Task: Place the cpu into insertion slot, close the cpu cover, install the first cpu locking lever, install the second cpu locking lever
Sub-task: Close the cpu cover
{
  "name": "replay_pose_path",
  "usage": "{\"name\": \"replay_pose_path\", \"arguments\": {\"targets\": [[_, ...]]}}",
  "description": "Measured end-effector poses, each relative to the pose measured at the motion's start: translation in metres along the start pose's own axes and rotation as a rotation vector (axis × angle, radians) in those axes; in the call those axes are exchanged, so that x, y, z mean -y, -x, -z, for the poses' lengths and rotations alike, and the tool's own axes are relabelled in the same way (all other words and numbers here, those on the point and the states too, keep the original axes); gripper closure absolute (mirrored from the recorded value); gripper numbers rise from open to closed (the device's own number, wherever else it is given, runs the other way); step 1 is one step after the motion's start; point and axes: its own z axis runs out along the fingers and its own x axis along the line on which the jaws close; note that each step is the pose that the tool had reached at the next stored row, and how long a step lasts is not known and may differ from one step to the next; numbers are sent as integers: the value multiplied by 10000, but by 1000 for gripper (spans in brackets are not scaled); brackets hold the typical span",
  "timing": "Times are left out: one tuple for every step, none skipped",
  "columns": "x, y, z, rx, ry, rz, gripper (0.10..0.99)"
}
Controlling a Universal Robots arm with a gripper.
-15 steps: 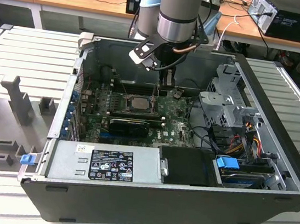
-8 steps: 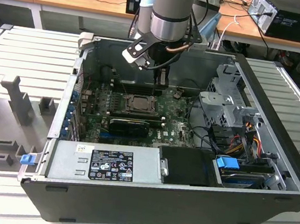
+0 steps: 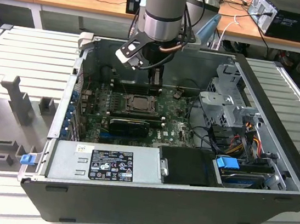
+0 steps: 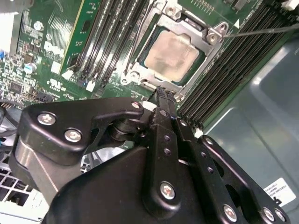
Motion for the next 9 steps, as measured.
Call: {"name": "replay_pose_path", "arguments": {"targets": [[9, 1, -9, 2, -1, -1, 980], [17, 1, -25, 1, -1, 1, 980], [21, 2, -36, 1, -1, 2, 980], [28, 3, -57, 0, -1, 5, 980], [33, 3, -69, 0, -1, 5, 980], [39, 4, -80, 0, -1, 6, 980], [49, 4, -96, 0, -1, 6, 980], [53, 5, -106, 1, -1, 6, 980], [55, 5, -117, 0, -1, 7, 980]]}}
